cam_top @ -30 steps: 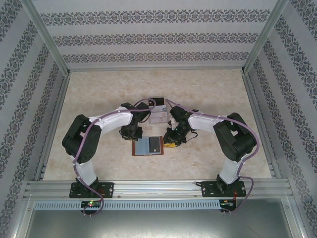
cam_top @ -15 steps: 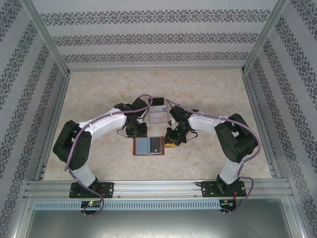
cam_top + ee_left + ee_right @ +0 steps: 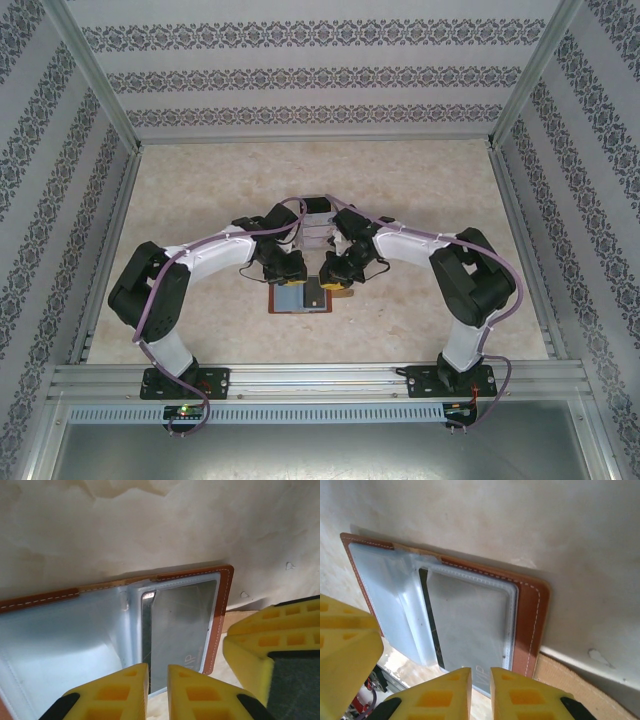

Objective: Take the credit cards out of the card holder

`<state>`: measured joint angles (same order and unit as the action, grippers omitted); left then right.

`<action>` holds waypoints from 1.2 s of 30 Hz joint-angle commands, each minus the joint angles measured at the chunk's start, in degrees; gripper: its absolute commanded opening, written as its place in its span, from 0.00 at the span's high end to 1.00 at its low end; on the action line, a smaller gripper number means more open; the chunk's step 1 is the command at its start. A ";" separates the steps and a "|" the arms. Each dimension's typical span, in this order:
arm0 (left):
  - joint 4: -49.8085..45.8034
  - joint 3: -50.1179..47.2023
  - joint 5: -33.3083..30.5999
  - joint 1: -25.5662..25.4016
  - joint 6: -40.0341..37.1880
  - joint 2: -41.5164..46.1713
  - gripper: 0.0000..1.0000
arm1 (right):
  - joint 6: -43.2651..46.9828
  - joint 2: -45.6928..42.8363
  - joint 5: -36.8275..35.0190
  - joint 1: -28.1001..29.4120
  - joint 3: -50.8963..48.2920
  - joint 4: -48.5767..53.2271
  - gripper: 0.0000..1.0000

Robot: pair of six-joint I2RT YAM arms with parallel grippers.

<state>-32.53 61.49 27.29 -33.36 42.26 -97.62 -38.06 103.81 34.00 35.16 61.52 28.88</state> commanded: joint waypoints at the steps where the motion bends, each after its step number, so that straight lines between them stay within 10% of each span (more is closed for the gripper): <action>1: 2.99 -1.00 1.79 -0.47 1.88 -1.14 0.83 | -1.00 1.81 1.31 0.86 1.46 -0.53 0.80; 36: 7.27 -1.51 6.00 -1.09 2.78 -6.34 0.73 | -0.01 4.82 -0.37 0.74 0.62 -0.43 0.78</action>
<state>-27.07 60.64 32.21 -33.76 44.23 -103.04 -38.65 107.42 34.44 35.16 62.15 27.77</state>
